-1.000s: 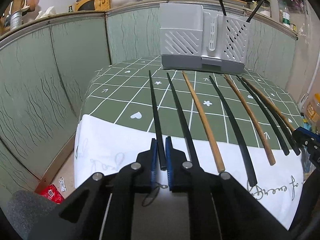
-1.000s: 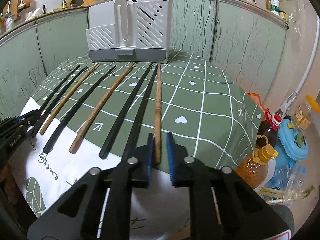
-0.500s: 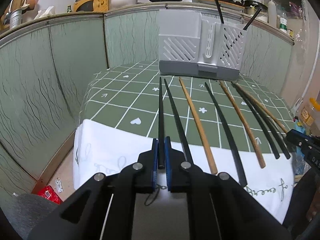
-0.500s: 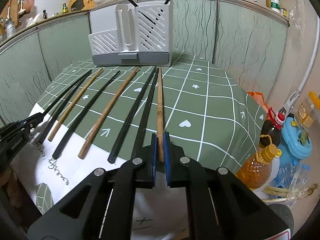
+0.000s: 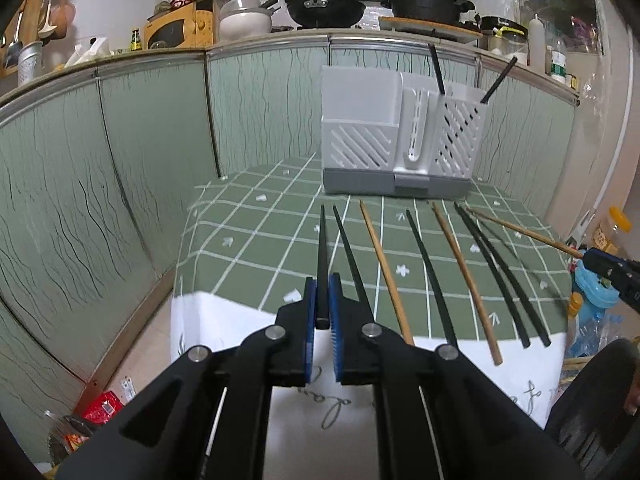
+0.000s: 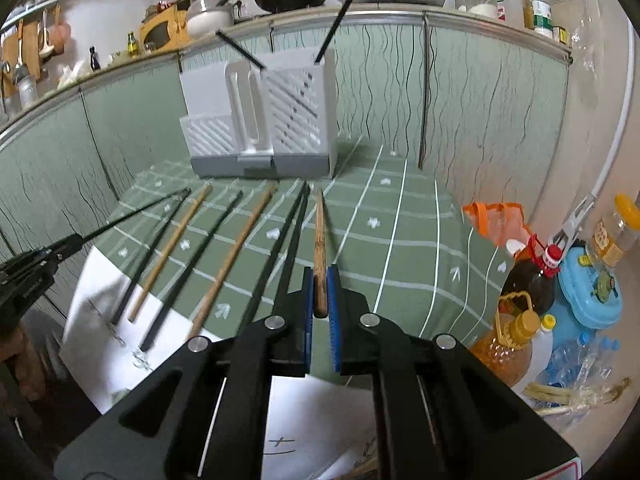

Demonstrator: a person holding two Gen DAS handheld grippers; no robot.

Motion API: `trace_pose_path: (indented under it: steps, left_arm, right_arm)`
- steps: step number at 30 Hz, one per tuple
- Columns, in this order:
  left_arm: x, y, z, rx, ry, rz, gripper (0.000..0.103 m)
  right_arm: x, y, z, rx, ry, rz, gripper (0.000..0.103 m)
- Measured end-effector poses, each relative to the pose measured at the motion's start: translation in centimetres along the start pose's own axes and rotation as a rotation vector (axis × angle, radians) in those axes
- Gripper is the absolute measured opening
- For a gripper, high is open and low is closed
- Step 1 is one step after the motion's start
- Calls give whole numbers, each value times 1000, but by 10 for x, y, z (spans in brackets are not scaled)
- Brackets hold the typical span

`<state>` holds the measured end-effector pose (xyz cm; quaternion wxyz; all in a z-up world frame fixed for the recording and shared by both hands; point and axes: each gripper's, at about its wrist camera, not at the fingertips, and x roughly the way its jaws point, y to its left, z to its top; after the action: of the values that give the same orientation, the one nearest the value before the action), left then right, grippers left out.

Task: Organize utensils
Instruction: 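Lift the black chopstick with the left tool while the right tool lifts the wooden one toward the holder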

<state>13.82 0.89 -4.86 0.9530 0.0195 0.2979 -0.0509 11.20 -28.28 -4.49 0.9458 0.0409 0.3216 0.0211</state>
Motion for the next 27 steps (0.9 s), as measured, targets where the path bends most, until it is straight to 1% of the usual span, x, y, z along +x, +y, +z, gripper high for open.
trace_pose_path:
  steps: [8,19,22,27]
  left_arm:
    - [-10,11,37,-14,-19,-22,8]
    - [-21,20,95,19,-95,-39,8]
    - [-18,24,112,17,-99,-59,8]
    - [-15,23,130,26,-101,-89,8]
  right_arm:
    - [-15,-3,42,-8,-45,20,7]
    - [-22,-8,96,12,-114,50,7]
    - [-22,-8,111,16,-129,62,7]
    - [-24,-9,130,23,-151,78,7]
